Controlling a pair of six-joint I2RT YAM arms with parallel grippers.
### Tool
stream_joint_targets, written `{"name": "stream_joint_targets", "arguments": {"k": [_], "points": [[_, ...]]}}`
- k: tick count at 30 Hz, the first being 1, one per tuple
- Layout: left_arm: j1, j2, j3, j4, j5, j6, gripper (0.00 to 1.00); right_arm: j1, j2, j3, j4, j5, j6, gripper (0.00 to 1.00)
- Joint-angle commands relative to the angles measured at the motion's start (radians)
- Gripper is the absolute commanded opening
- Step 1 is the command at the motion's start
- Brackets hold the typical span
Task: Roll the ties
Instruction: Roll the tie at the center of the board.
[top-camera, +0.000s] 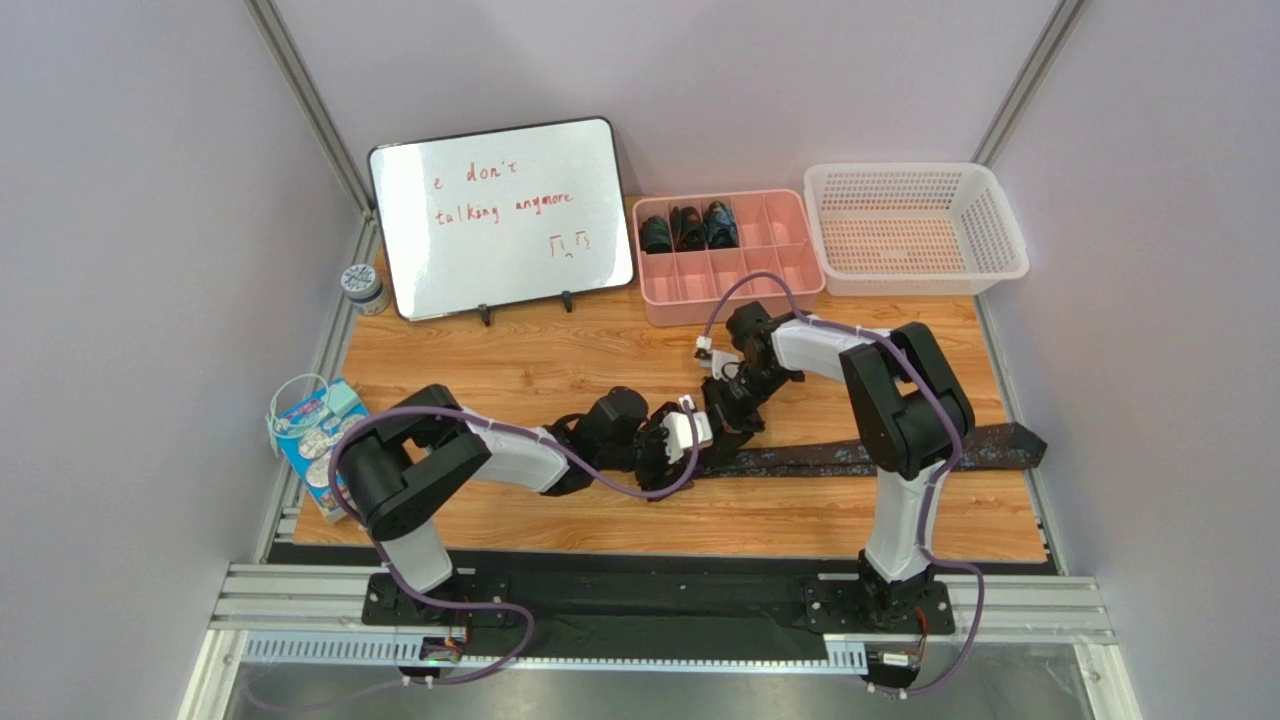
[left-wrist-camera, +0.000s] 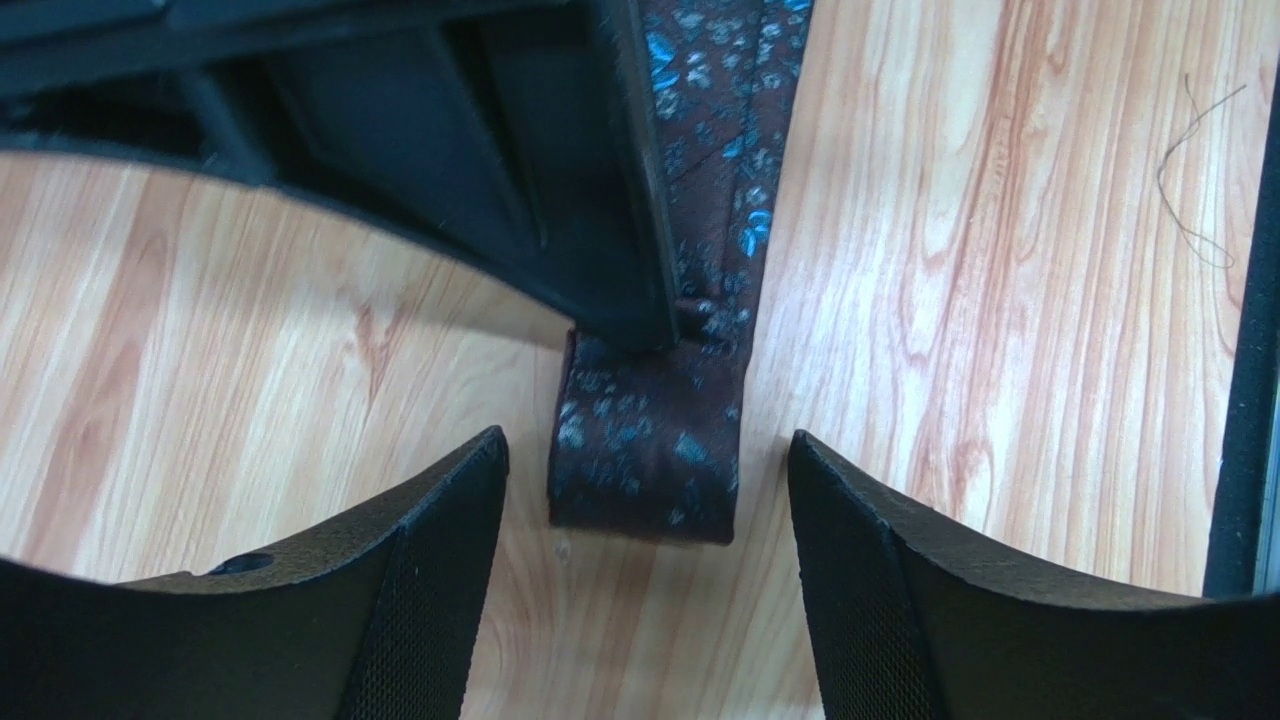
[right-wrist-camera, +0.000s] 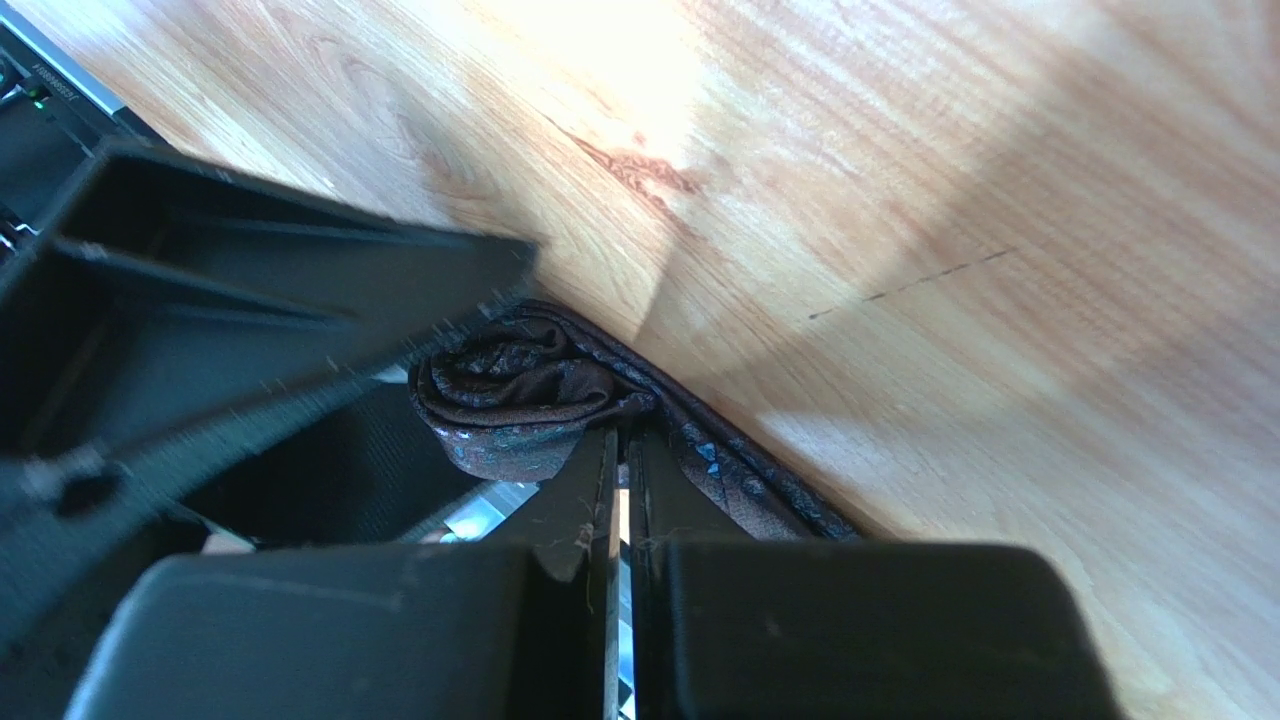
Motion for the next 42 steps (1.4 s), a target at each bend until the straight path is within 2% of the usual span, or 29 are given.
{"name": "stream_joint_targets", "arguments": {"k": [1, 7, 12, 15, 16, 17, 19, 23, 24, 26, 27, 31, 35, 42], "points": [[0.028, -0.005, -0.082, 0.026, -0.013, -0.040, 0.74, -0.005, 0.053, -0.002, 0.065, 0.160, -0.050, 0.00], [0.045, 0.067, -0.137, 0.317, 0.067, -0.086, 0.72, -0.004, 0.096, 0.003, 0.056, 0.164, -0.058, 0.00], [0.045, 0.155, -0.137, 0.436, 0.110, -0.124, 0.67, -0.005, 0.116, 0.001, 0.057, 0.155, -0.056, 0.00], [0.044, 0.178, -0.134, 0.454, 0.119, -0.120, 0.56, -0.005, 0.124, -0.002, 0.065, 0.161, -0.056, 0.00], [0.045, 0.181, -0.134, 0.453, 0.120, -0.115, 0.48, -0.005, 0.127, -0.002, 0.066, 0.163, -0.056, 0.00], [0.045, 0.176, -0.136, 0.446, 0.119, -0.107, 0.44, -0.004, 0.127, 0.001, 0.065, 0.163, -0.055, 0.00], [0.045, 0.156, -0.129, 0.376, 0.131, -0.075, 0.35, -0.005, 0.124, 0.006, 0.065, 0.158, -0.055, 0.00], [0.042, 0.077, -0.056, 0.129, 0.105, 0.015, 0.26, -0.022, 0.041, 0.024, 0.065, 0.083, -0.049, 0.01], [0.042, 0.067, -0.039, 0.029, 0.098, 0.058, 0.25, -0.039, 0.016, 0.035, 0.060, 0.068, -0.046, 0.08], [0.039, 0.053, 0.007, -0.061, 0.065, 0.080, 0.22, -0.077, -0.055, 0.041, 0.057, 0.035, -0.035, 0.19], [0.039, 0.053, 0.018, -0.128, 0.059, 0.103, 0.21, -0.089, -0.073, 0.043, 0.038, 0.025, -0.036, 0.22], [0.036, 0.058, 0.058, -0.210, 0.028, 0.111, 0.20, -0.146, -0.145, 0.021, 0.007, -0.072, -0.032, 0.33], [0.024, 0.064, 0.082, -0.256, 0.007, 0.094, 0.20, -0.151, -0.198, -0.058, 0.116, -0.176, 0.084, 0.43], [0.017, 0.079, 0.116, -0.296, -0.002, 0.075, 0.20, -0.099, -0.163, -0.129, 0.231, -0.201, 0.163, 0.44]]}}
